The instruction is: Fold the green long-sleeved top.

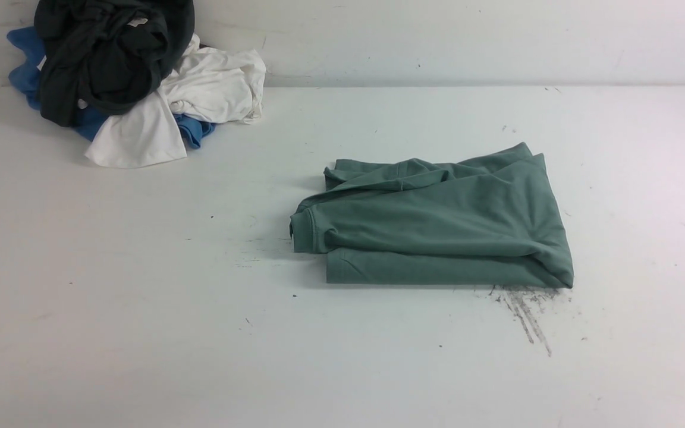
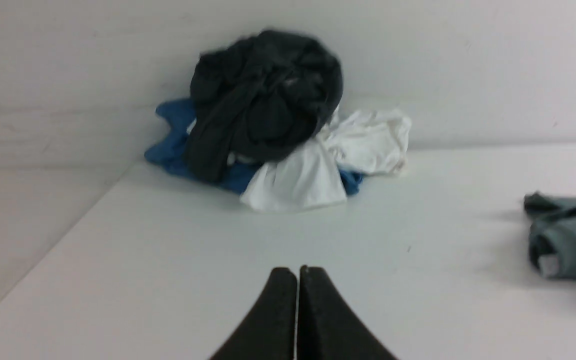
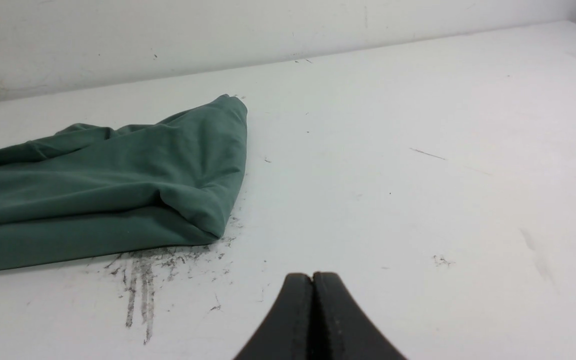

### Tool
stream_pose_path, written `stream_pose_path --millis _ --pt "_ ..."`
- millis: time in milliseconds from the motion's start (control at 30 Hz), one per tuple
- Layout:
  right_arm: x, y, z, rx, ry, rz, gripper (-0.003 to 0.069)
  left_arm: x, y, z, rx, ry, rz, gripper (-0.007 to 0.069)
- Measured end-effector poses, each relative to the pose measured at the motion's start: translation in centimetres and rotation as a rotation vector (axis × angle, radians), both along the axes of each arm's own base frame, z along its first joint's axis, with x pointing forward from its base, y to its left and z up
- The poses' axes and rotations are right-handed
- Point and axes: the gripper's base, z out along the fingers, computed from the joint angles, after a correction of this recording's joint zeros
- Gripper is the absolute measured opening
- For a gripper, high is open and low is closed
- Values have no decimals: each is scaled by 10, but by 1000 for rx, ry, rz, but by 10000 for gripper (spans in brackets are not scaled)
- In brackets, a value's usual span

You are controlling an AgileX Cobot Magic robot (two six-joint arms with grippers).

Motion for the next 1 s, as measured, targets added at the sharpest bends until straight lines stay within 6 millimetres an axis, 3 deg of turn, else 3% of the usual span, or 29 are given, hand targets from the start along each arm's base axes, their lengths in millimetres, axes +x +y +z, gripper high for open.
stream_pose_path --millis 267,1000 --pt "0 0 0 0 1 0 -15 -3 -1 -26 16 231 -16 -7" --pt "0 0 0 1 1 0 -15 -3 -1 -26 -94 236 2 -7"
